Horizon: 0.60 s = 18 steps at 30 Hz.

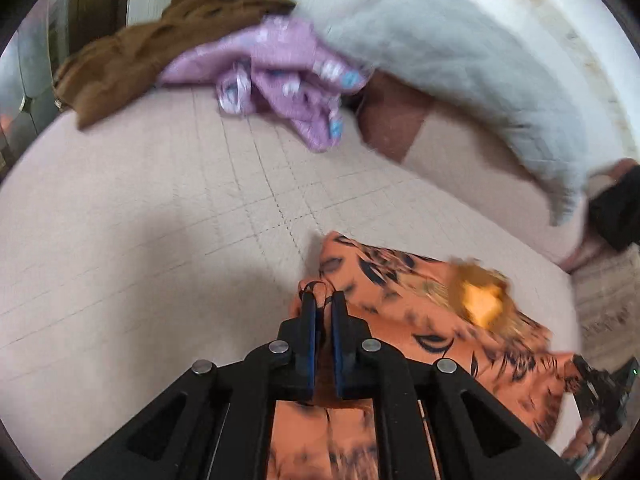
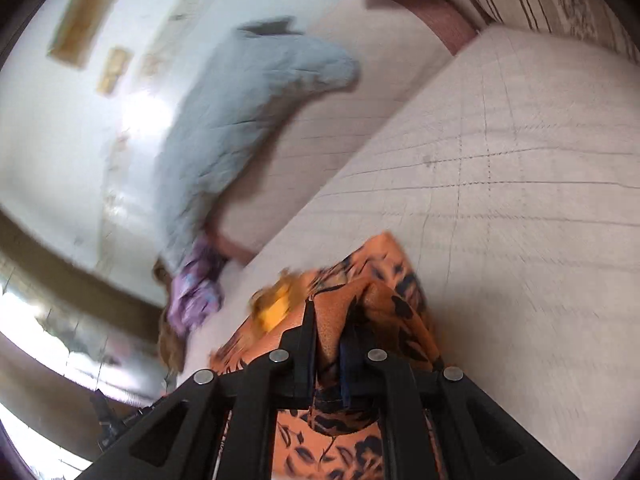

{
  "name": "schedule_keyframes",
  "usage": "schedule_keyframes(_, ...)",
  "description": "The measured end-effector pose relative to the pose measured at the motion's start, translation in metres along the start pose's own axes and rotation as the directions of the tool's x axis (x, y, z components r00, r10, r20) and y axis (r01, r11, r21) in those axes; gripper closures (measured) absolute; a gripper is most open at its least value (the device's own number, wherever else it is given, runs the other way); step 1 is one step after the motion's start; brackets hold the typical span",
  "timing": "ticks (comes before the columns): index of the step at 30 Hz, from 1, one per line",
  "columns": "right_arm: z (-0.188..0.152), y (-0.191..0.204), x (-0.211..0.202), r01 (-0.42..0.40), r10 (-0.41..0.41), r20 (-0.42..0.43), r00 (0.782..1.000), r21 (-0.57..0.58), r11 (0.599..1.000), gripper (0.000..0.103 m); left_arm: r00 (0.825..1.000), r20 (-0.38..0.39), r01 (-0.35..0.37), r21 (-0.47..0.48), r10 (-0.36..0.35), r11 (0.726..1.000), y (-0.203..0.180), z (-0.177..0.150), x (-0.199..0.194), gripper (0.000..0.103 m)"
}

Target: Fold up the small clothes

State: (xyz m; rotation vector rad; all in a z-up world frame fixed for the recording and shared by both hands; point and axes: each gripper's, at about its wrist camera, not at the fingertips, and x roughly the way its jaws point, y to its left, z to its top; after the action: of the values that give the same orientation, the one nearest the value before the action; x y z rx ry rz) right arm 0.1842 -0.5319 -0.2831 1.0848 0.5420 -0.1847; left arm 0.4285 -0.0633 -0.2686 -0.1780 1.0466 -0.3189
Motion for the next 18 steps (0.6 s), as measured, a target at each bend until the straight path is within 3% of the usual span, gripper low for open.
schedule_keyframes(2,0.009,-0.015,0.033,0.034,-0.031,-0.065,0.997,0.054,0.998,0.09,0.998,-0.047,-0.049,-0.04,0.047,0.998,0.005,-0.002,0.041,0.093)
schedule_keyframes(4,0.014,-0.025,0.044,0.025,-0.015,-0.096,0.995,0.101,0.995,0.09,0.998,-0.032,-0.054,-0.054,0.052,0.997,0.012,-0.007,0.055,0.088)
schedule_keyframes(8,0.022,-0.025,0.025,-0.089,0.092,-0.031,0.995,0.107,0.99,0.087,0.994,0.088,0.072,-0.138,-0.06,0.988,0.03,-0.007,0.025,0.08)
schedule_keyframes(10,0.022,-0.025,0.008,-0.151,0.147,0.05,0.988,0.119,0.981,0.058,0.98,0.159,0.149,-0.205,-0.117,0.967,0.04,-0.006,0.0,0.06)
schedule_keyframes(11,0.021,-0.025,0.001,-0.179,0.171,0.073,0.983,0.133,0.975,0.015,0.973,0.191,0.174,-0.232,-0.131,0.957,0.042,-0.007,-0.014,0.055)
schedule_keyframes(12,0.019,-0.024,-0.007,-0.212,0.196,0.116,0.974,0.15,0.966,0.004,0.968,0.217,0.176,-0.244,-0.123,0.954,0.041,-0.009,-0.029,0.051)
schedule_keyframes(13,0.016,-0.02,-0.016,-0.238,0.215,0.157,0.964,0.149,0.96,0.004,0.965,0.245,0.155,-0.235,-0.096,0.96,0.037,-0.014,-0.047,0.051)
schedule_keyframes(16,0.01,0.003,-0.02,-0.18,0.176,0.072,0.982,0.059,0.982,0.006,0.963,0.268,0.011,-0.113,0.02,0.994,0.006,-0.037,-0.085,0.04)
schedule_keyframes(18,-0.005,0.023,-0.017,-0.142,0.141,-0.012,0.99,-0.032,0.989,0.023,0.963,0.256,-0.081,-0.014,0.082,0.997,-0.02,-0.063,-0.096,0.034)
